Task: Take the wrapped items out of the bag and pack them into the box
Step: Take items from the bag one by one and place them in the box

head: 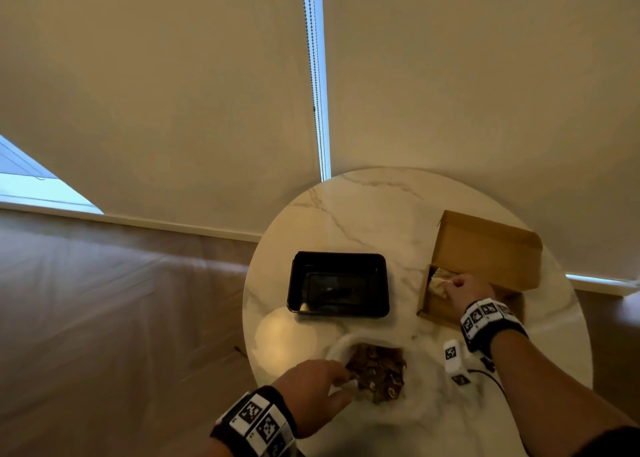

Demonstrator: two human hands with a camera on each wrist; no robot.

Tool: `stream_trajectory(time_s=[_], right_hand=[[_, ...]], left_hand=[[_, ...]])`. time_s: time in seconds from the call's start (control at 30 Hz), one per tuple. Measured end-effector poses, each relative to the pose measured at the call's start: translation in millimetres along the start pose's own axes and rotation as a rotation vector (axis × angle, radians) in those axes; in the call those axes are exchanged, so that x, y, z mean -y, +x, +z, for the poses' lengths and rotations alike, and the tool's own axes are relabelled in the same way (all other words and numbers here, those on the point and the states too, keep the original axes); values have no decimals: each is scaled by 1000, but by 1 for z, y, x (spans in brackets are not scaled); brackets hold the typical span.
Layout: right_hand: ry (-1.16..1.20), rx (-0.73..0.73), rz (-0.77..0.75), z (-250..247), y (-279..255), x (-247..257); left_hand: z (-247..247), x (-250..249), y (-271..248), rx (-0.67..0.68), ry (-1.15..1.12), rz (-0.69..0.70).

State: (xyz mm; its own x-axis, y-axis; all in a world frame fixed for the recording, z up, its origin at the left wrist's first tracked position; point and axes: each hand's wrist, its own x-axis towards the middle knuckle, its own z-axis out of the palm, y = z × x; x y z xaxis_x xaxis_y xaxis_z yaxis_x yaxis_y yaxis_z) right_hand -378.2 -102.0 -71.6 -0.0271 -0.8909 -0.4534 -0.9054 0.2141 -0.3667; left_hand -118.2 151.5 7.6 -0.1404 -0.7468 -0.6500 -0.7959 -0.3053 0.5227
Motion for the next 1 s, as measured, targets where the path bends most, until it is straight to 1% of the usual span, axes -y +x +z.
stream_trajectory(time_s=[0.2,0.3,0.43,0.53,0.6,0.63,0.67,0.73,0.8,0.83,0.87,0.9,0.93,1.0], right_hand=[[19,-52,25,11,15,1],[79,-54,46,11,13,1],[130,-64,7,5,-4,1],[204,-109,-60,-5,-28,3],[264,-159,-164,-13,-58,8],[301,-159,-230,-15,-78,12],[331,-131,-302,-14,-98,18],[310,5,-455,-2,-135,27],[151,213,-585,25,-158,32],[38,309,-624,41,-164,34],[-78,371,-639,57,-168,37],[-176,387,-629,72,-168,39],[-242,362,-606,84,-168,42],[-275,283,-552,102,-164,46]], left_hand=[[2,4,-4,-62,-28,-19],[4,7,-6,-93,-46,-26],[8,8,-6,-141,-52,-18],[12,9,-4,-204,-71,-1],[14,12,-1,-280,-93,5],[15,14,2,-314,-99,1],[17,17,5,-330,-104,-9],[20,20,10,-292,-126,-42],[23,21,17,-223,-132,-63],[25,20,20,-206,-121,-65],[27,19,22,-203,-107,-65],[28,18,23,-213,-98,-67],[29,17,24,-233,-95,-71],[30,16,23,-270,-90,-69]])
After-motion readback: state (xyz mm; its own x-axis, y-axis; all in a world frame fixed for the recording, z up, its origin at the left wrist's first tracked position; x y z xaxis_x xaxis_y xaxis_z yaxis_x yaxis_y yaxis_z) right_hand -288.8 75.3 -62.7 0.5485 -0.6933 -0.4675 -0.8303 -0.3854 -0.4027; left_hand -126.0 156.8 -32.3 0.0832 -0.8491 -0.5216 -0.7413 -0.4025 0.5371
